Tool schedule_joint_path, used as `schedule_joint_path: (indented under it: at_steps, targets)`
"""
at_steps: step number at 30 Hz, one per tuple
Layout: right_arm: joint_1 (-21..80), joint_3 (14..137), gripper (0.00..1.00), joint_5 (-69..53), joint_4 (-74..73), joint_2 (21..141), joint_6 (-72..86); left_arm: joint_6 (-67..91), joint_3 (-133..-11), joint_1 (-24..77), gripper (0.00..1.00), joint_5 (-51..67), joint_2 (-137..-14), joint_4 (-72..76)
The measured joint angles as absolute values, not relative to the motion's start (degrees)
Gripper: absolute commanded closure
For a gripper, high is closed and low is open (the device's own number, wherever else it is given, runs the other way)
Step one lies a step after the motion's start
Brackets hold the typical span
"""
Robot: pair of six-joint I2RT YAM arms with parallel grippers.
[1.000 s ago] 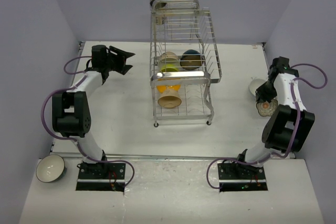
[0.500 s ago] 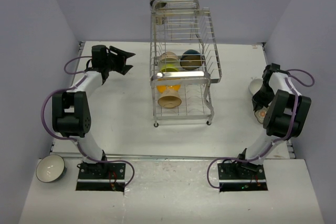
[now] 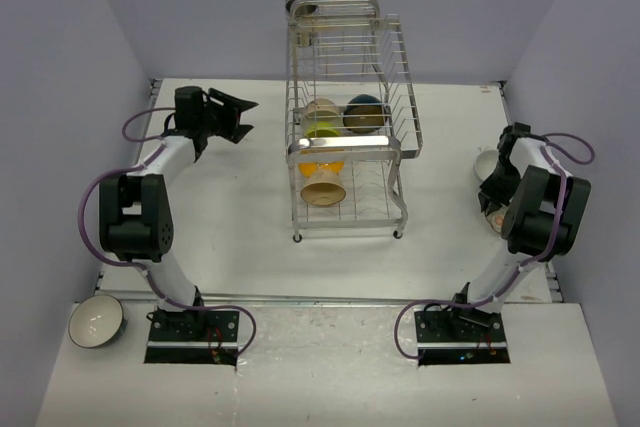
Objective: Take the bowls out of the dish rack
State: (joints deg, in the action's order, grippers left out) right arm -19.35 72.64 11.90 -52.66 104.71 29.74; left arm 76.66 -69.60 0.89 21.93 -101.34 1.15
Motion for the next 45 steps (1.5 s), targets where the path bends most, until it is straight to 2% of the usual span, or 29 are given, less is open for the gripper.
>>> schedule_joint_path:
  at_steps: [4,5,15,26,32,38,39,45]
  targets:
    - [-19.4,72.6,0.73,12.4,-52.6,104.7,29.5,76.7,-69.1,0.9,0.33,21.9,-101.2,1.1]
    - [-19.4,72.6,0.69,12.5,-52.6,104.7,29.4,76.7,-68.9,0.9,0.33,21.9,-101.2,1.1]
    - [-18.3,73.0,0.67,12.2,-53.7,100.6,30.0,75.5,-67.4,0.9,0.33,21.8,-99.6,0.6]
    - [-4.8,77.7,0.61,3.0,-52.8,76.8,30.8,64.2,-64.7,1.7,0.33,19.2,-90.6,-5.8]
    - [-1.9,67.6,0.61,-0.7,-49.4,64.5,30.1,57.4,-61.0,3.5,0.4,17.6,-83.0,-9.8]
    - [4.6,55.9,0.59,-3.0,-48.3,51.6,28.4,51.6,-60.8,5.9,0.4,17.5,-81.5,-12.9]
    - [4.8,54.5,0.54,-3.4,-48.1,49.0,28.0,50.9,-60.8,6.4,0.4,17.6,-81.5,-13.3]
    - [5.1,52.1,0.53,-4.0,-47.5,41.6,27.6,50.0,-55.3,8.3,0.37,20.5,-78.0,-13.0]
